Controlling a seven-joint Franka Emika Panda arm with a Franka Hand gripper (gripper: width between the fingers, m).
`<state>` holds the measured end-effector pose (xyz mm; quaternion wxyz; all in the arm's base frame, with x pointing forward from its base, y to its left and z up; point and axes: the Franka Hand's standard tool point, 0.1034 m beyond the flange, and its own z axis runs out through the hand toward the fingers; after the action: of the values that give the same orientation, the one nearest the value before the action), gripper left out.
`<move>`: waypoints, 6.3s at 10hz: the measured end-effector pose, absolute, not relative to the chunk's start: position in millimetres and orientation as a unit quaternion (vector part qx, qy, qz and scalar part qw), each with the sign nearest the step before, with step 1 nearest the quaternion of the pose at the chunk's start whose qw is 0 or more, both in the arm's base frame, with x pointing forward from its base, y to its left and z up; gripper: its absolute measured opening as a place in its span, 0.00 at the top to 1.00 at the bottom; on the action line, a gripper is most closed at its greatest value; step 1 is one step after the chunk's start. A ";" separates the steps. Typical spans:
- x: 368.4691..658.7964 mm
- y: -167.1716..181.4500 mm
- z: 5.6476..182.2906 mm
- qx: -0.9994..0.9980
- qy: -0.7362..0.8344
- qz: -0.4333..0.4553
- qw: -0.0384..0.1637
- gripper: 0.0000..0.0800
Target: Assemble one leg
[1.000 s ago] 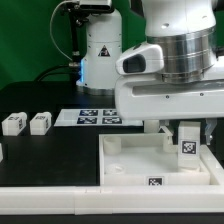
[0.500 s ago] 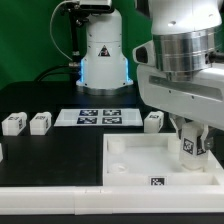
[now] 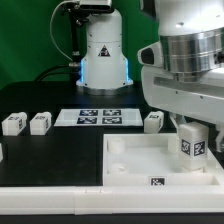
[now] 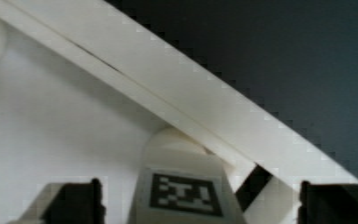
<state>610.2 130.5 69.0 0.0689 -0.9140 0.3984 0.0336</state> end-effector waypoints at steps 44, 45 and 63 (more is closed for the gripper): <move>616.8 108.8 71.2 -0.997 -0.070 -0.006 0.029 0.47; 616.8 108.8 71.2 -0.997 -0.070 -0.006 0.029 0.64; 616.2 117.9 68.7 -0.854 0.519 0.009 0.041 0.21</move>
Offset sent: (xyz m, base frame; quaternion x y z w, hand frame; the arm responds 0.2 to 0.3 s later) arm 0.0094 -0.0124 0.0065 -0.0291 -0.0049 -0.3471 0.9374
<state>616.2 117.9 68.7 0.0406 -0.8537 0.5192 0.0094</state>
